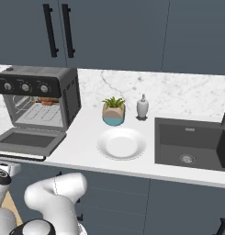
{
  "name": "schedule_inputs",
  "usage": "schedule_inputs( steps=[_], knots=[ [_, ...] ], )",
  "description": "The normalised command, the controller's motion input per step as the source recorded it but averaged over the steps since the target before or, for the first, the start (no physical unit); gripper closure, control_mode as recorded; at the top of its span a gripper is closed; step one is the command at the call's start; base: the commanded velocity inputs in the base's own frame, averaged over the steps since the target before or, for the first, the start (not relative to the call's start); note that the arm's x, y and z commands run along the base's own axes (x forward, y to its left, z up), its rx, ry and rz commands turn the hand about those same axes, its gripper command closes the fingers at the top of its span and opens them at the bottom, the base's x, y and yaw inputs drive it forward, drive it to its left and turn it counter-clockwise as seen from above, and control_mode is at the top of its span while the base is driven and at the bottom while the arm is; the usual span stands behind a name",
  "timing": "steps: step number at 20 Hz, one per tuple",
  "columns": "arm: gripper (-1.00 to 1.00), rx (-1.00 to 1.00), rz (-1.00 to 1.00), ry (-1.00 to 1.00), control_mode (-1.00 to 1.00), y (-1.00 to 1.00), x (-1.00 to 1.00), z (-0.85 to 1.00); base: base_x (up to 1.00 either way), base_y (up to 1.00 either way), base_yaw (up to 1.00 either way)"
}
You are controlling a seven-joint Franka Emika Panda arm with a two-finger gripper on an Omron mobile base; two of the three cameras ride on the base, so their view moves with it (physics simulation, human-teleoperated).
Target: Pick up the kebab skewer and baguette bread, and place them inside the toaster oven. Close the toaster oven door and start by setting the timer.
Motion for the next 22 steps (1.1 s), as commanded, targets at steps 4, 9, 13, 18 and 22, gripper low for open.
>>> schedule_inputs(
  steps=[4,9,13,18,22],
  knots=[
    [-1.0,0.0,0.0,0.0,-1.0,0.11,0.0,-0.32,0.0,0.0,0.0],
    [-1.0,0.0,0.0,0.0,-1.0,0.17,0.0,-0.2,0.0,0.0,0.0],
    [-1.0,0.0,0.0,0.0,-1.0,0.05,0.14,-0.1,0.0,0.0,0.0],
    [-1.0,0.0,0.0,0.0,-1.0,0.0,0.23,-0.11,0.0,0.0,0.0],
    [-1.0,0.0,0.0,0.0,-1.0,0.0,0.25,-0.07,0.0,0.0,0.0]
  ],
)
